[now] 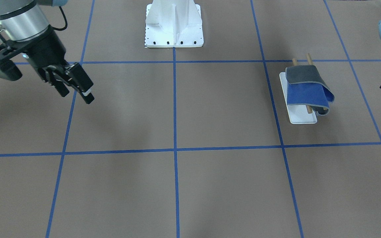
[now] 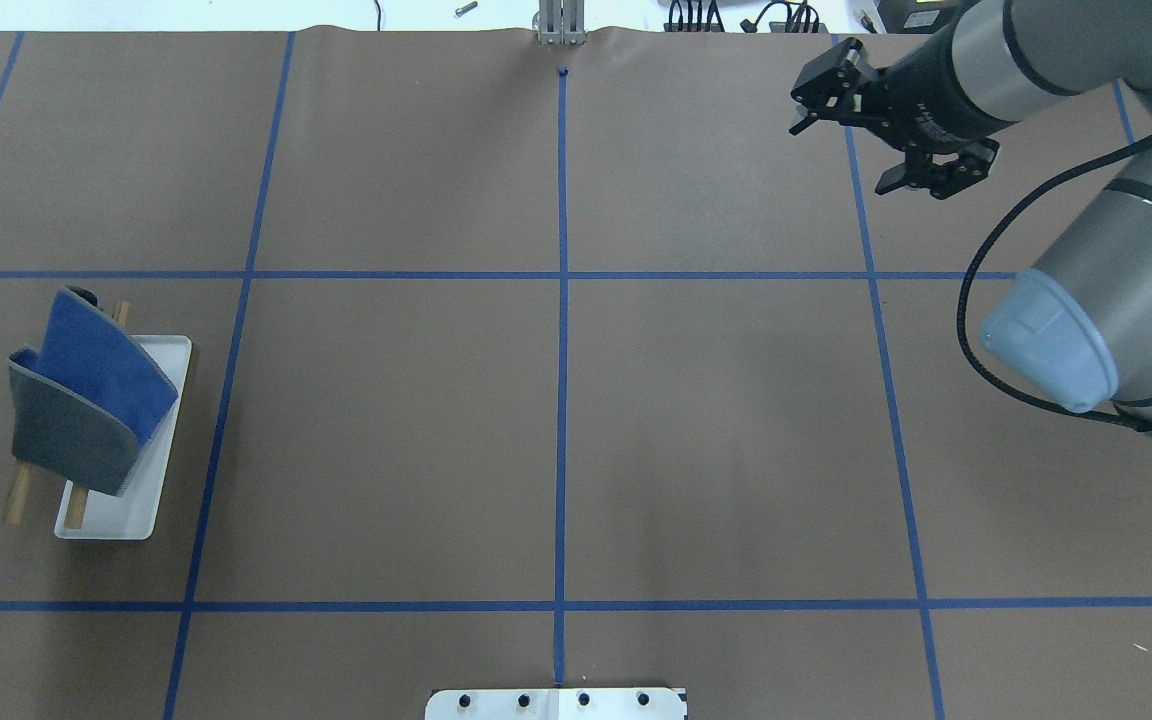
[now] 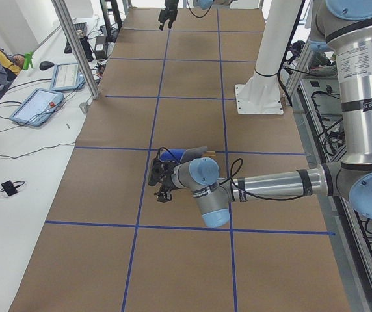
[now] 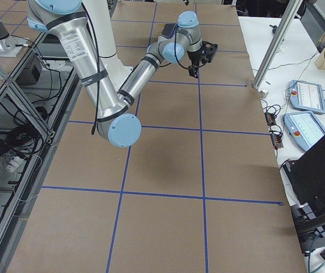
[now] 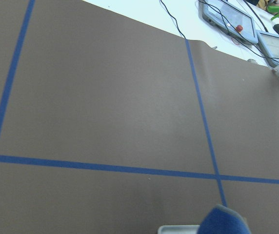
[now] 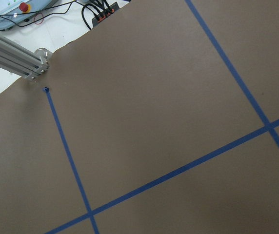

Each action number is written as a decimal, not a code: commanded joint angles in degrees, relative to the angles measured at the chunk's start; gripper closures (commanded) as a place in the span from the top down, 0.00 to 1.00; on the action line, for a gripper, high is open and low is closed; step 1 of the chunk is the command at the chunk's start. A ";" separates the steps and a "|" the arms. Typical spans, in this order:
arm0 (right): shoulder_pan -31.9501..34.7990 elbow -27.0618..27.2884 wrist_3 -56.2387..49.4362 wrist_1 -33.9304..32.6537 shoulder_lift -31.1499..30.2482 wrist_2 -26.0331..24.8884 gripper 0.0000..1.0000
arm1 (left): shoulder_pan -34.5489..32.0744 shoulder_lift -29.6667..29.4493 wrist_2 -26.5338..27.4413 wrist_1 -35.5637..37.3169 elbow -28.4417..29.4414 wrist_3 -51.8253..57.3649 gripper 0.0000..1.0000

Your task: Hang towel on rack

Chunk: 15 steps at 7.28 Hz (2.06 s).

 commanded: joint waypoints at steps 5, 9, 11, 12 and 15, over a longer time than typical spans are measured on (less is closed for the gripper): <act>16.28 -0.55 -46.86 0.07 -24.70 9.54 1.00 | -7.89 -10.63 -1.64 43.99 -3.59 33.60 0.98; 24.37 -8.63 -71.69 -0.01 -30.87 15.97 1.00 | -8.32 -12.07 -5.24 65.62 -7.92 49.32 0.98; 25.70 -9.79 -78.30 -0.01 -33.34 15.97 1.00 | -8.33 -10.57 -7.63 67.64 -8.26 51.65 0.98; 25.79 -9.79 -78.32 0.07 -33.52 15.97 1.00 | -8.59 -9.09 -7.37 67.38 -9.75 51.65 0.98; 25.88 -9.79 -78.06 -0.02 -33.43 17.55 1.00 | -8.68 -8.81 -7.28 67.03 -10.46 51.65 0.98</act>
